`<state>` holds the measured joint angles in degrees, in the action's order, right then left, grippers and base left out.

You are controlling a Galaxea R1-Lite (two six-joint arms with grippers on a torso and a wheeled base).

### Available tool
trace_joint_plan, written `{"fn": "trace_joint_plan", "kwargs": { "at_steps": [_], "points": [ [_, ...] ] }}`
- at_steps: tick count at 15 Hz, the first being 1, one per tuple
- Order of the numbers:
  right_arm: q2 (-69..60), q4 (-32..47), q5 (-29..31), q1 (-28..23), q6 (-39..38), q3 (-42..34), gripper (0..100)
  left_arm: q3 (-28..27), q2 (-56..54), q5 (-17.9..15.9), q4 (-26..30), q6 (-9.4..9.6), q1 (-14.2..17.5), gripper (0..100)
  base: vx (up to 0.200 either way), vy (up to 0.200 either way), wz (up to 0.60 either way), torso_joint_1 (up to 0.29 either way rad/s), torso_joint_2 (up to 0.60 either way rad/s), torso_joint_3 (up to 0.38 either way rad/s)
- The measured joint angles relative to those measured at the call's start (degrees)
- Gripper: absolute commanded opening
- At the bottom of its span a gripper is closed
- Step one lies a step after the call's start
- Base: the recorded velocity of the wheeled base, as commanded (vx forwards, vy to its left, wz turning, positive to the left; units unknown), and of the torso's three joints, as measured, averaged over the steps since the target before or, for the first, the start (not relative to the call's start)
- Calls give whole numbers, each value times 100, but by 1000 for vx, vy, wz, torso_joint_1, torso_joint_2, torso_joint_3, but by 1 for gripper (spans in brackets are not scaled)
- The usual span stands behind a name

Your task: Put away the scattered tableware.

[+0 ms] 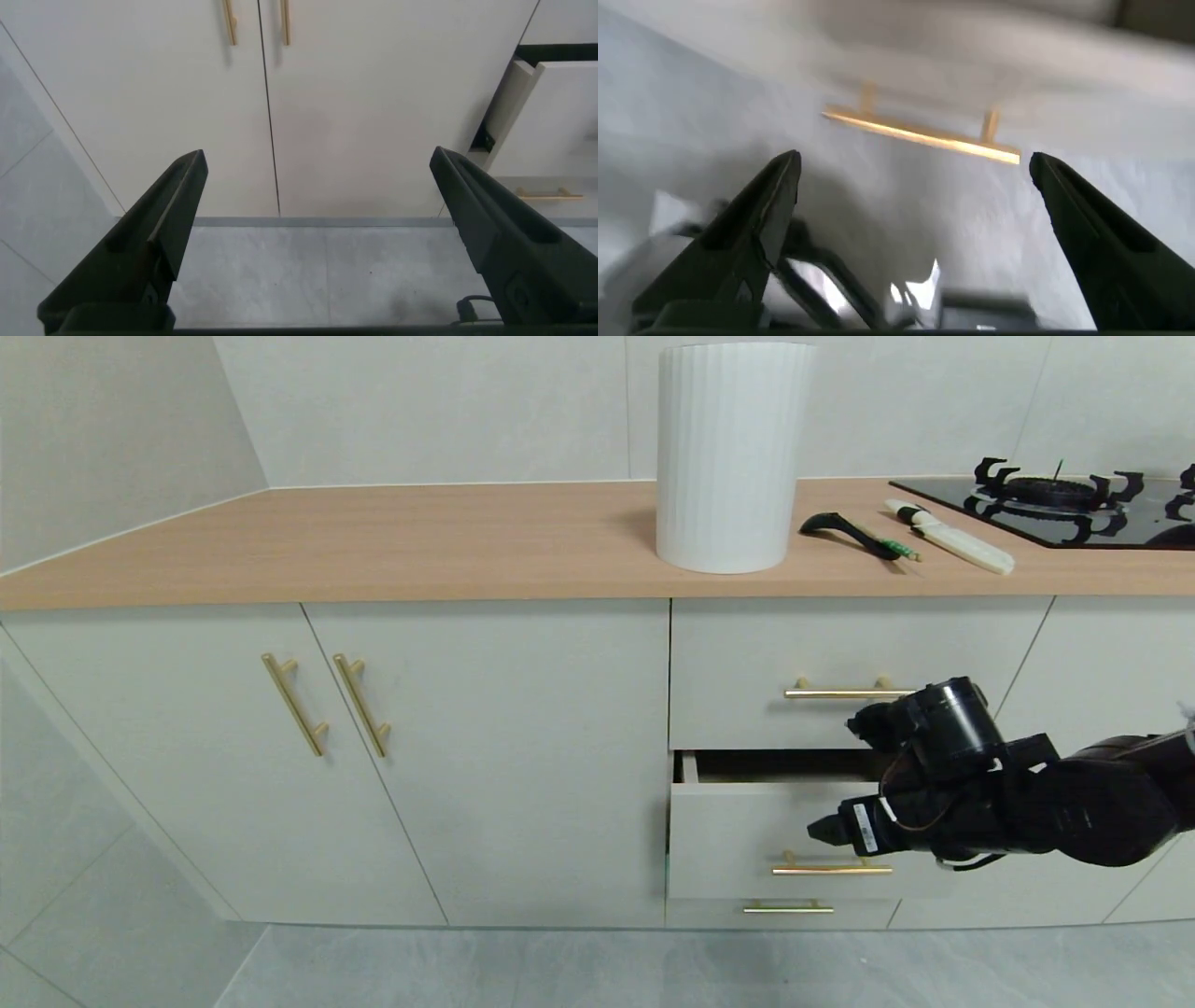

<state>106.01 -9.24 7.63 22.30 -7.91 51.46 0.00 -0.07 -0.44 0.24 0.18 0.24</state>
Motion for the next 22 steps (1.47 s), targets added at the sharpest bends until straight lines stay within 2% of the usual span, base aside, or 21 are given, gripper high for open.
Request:
{"fn": "trace_joint_plan", "kwargs": {
  "at_steps": [4,11,22],
  "points": [
    [-236,-872,126,5,-139,-69,100,0,0,0,2,0,-2,100,0,0,0,0,0,0],
    [805,-2598,747,-102,-245,-129,100,0,0,0,2,0,0,100,0,0,0,0,0,0],
    [1285,-2578,855,-183,-235,-11,100,0,0,0,2,0,0,100,0,0,0,0,0,0]
  ]
}}
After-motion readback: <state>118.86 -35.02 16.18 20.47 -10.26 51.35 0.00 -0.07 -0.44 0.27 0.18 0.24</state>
